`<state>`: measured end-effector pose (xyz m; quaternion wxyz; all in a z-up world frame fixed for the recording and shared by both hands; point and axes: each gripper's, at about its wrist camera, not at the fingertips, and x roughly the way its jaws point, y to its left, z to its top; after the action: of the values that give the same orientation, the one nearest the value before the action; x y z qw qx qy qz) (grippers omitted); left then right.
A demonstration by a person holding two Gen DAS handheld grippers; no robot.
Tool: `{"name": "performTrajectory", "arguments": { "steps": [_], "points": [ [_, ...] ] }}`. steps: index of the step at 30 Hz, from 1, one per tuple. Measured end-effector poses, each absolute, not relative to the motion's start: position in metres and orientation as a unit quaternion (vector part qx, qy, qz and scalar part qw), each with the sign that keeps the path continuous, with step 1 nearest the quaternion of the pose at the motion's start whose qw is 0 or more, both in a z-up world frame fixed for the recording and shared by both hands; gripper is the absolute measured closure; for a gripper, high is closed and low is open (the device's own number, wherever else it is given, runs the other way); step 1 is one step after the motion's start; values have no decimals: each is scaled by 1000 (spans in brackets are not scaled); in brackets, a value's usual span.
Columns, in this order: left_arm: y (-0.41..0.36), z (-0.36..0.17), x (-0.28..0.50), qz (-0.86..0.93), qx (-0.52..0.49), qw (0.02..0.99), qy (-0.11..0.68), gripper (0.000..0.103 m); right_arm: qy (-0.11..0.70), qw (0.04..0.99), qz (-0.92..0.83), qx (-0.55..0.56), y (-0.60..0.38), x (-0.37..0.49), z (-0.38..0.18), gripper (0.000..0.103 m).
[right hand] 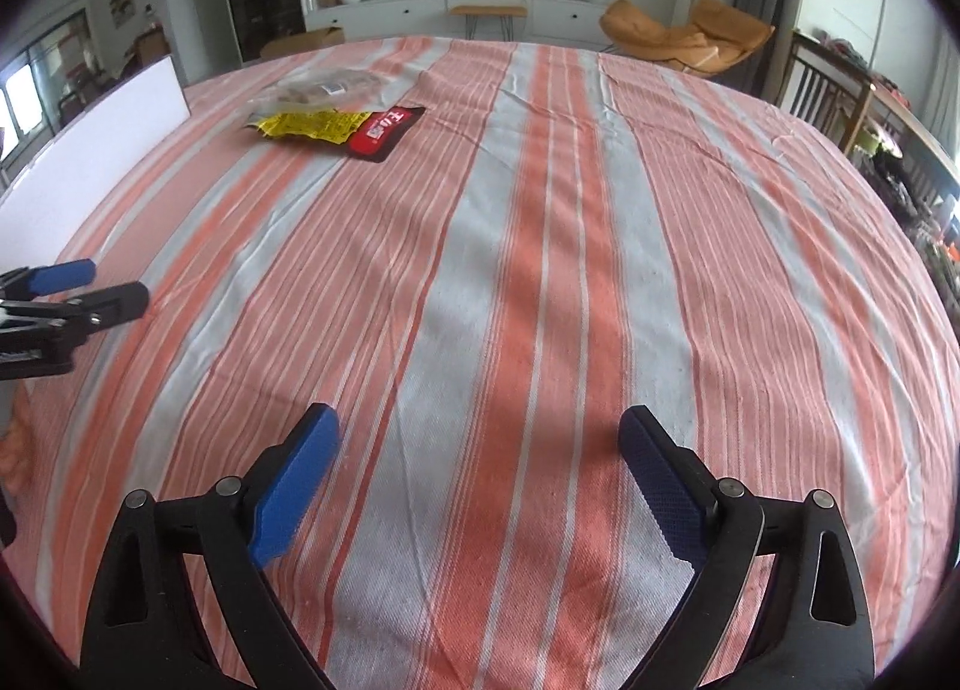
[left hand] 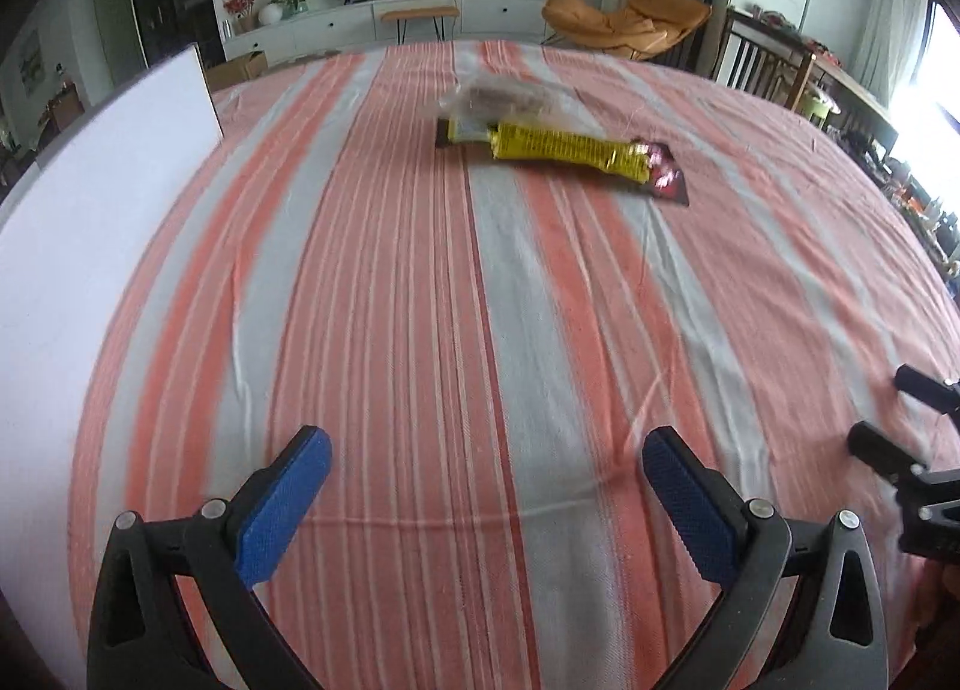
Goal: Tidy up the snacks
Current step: 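Return both grippers from the box to the table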
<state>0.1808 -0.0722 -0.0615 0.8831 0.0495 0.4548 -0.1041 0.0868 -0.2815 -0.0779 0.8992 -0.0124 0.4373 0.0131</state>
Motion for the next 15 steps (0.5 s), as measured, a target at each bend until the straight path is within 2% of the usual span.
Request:
{"name": "performTrajectory", "arguments": {
  "steps": [15],
  "points": [
    [-73, -63, 180, -106, 53, 885, 449, 0, 438, 899, 15, -12, -282, 84, -78, 5]
  ]
}}
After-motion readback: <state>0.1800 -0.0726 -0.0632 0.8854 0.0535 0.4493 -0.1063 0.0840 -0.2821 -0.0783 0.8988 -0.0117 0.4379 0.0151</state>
